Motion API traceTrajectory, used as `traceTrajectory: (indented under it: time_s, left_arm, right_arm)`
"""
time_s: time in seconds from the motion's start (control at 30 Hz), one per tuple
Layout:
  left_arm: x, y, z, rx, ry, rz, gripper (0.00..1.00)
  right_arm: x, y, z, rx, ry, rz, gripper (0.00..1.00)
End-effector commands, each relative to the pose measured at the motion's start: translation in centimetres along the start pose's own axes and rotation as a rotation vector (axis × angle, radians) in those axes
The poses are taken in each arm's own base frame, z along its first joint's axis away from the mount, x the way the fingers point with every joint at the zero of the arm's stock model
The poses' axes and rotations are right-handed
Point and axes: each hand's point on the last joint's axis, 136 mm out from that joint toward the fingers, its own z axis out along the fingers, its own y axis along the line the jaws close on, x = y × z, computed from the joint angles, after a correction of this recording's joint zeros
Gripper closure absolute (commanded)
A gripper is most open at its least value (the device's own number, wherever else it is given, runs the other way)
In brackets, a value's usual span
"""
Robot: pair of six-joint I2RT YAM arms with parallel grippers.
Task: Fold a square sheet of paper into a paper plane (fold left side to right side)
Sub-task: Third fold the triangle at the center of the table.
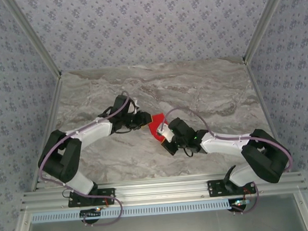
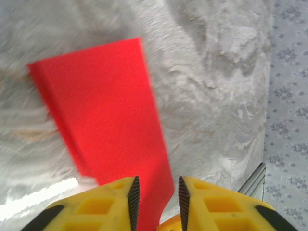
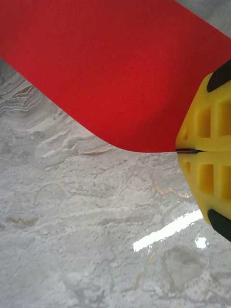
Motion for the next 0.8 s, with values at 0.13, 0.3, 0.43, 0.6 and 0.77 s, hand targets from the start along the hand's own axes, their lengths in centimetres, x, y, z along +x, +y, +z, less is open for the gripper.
traceTrajectory:
  time_s: [0.13, 0.3, 0.43, 0.6, 0.77]
  left_arm:
    - [-0.9, -0.6, 4.4, 0.031, 0.138, 0.059, 0.78]
    - [-0.7, -0.7, 7.6, 0.019, 0.229, 0.084, 0.81]
    - [0.0, 0.4, 9.5, -0.014, 0.277, 0.074, 0.82]
    - [0.8, 2.0, 10.6, -0.048, 0.307, 0.059, 0.84]
    - [1.8, 3.9, 11.4, -0.08, 0.337, 0.041, 0.85]
  right_arm:
    - [-0.7, 0.8, 0.7, -0.144, 0.036, 0.108, 1.0]
    - [-0.6, 0.6, 1.3, -0.176, 0.05, 0.156, 1.0]
    - [-0.8, 0.3, 1.4, -0.204, 0.047, 0.208, 1.0]
    - [-0.7, -0.8, 1.4, -0.238, 0.042, 0.295, 1.0]
    - [-0.5, -2.1, 1.4, -0.265, 0.049, 0.372, 1.0]
